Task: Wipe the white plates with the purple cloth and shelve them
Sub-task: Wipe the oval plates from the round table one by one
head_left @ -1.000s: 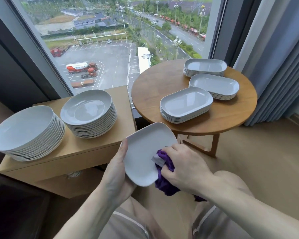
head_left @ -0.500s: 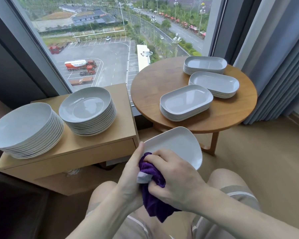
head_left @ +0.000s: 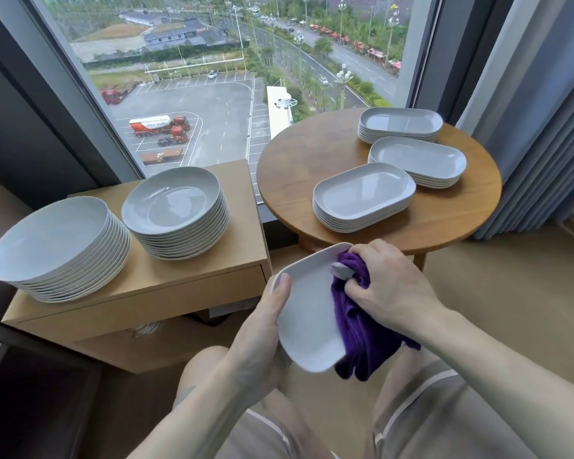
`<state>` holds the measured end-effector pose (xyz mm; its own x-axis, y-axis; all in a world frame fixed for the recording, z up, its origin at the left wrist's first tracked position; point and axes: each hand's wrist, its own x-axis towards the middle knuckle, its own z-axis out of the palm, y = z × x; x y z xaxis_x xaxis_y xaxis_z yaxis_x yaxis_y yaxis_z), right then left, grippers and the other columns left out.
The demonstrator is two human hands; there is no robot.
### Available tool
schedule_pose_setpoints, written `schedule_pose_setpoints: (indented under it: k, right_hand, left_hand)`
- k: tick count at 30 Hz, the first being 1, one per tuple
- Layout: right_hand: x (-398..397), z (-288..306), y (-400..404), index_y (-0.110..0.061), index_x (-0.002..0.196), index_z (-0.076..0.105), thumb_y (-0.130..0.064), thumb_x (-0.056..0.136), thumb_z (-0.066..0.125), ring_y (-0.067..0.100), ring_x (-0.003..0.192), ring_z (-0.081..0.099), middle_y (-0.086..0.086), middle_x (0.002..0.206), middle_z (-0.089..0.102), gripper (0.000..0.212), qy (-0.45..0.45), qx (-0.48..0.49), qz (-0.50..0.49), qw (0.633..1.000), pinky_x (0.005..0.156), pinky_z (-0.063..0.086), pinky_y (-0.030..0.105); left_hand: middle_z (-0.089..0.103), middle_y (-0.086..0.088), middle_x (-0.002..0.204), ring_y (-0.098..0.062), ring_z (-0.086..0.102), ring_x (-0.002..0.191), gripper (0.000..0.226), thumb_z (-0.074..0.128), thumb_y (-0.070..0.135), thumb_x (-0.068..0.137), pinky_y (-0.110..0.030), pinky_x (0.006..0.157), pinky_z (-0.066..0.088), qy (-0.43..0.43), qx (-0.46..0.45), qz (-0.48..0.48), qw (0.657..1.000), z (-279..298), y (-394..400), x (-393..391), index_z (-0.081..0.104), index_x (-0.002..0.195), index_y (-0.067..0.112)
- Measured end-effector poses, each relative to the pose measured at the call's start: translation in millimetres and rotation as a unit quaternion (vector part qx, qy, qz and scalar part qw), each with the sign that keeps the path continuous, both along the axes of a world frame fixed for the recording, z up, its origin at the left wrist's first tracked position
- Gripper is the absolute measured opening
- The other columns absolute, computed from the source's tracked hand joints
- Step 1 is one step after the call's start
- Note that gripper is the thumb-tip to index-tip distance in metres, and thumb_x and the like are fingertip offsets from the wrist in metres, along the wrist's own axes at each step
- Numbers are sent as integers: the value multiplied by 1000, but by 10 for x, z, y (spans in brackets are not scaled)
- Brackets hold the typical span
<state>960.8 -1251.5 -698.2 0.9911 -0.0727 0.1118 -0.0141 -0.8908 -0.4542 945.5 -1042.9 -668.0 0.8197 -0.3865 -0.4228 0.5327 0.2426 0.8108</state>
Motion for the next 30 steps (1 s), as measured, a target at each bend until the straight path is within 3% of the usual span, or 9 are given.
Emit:
schedule_pose_setpoints:
  k: [4, 10, 16, 19, 23, 27, 30]
  right_hand:
    - [-22, -25, 41, -23, 108, 58, -43, 88, 58, 20, 103, 51, -3, 101, 53, 29, 43, -20, 4, 999, 86, 49, 38]
    - [-123, 31, 206, -30, 77, 40, -42, 87, 59, 18, 84, 49, -10, 85, 46, 24, 67, -9, 62, 996, 65, 38, 27]
    - [-372, 70, 505, -25, 97, 57, -45, 84, 57, 13, 84, 52, -8, 91, 53, 24, 42, 44, 188, 980, 75, 50, 29]
    - [-464, 93, 551, -23, 98, 60, -42, 82, 55, 13, 84, 52, -7, 90, 54, 26, 20, 87, 229, 969, 76, 49, 30]
    - [-405, 158, 444, -26, 104, 64, -38, 79, 57, 10, 83, 51, -8, 89, 54, 29, -31, 130, 226, 965, 75, 47, 25]
    - [-315, 232, 310, -26, 105, 65, -35, 78, 62, 12, 85, 53, -8, 90, 56, 29, -73, 154, 190, 967, 75, 49, 30]
    - [-255, 281, 158, -27, 108, 65, -39, 78, 60, 10, 88, 55, -7, 95, 59, 33, -85, 164, 161, 970, 76, 50, 29]
  left_hand:
    - [72, -11, 129, -32, 70, 118, 40, 42, 48, 105, -45, 92, 59, 10, 2, 14, 1000, 4, 50, 54, 59, 135, 27]
    - [75, -10, 123, -34, 71, 115, 41, 40, 48, 107, -50, 96, 56, 16, -17, 60, 998, -8, 123, 131, 59, 136, 27]
    - [70, -20, 129, -37, 68, 119, 47, 42, 46, 107, -49, 98, 54, 47, -34, 96, 994, -51, 71, 90, 56, 141, 17]
    - [73, -21, 121, -32, 75, 103, 44, 44, 46, 107, -46, 88, 56, 61, -39, 96, 993, -18, 30, 78, 65, 128, 15]
    - [75, -21, 113, -30, 77, 94, 54, 43, 50, 105, -39, 76, 64, 70, -45, 73, 994, -15, -110, 47, 68, 125, 6]
    - [69, -21, 96, -31, 71, 95, 58, 51, 57, 99, -38, 80, 63, 42, -17, 43, 998, -5, -324, 52, 72, 109, 3]
    - [68, -21, 111, -31, 69, 108, 58, 53, 53, 97, -37, 87, 62, 3, 11, 35, 999, 44, -472, 113, 65, 128, 5]
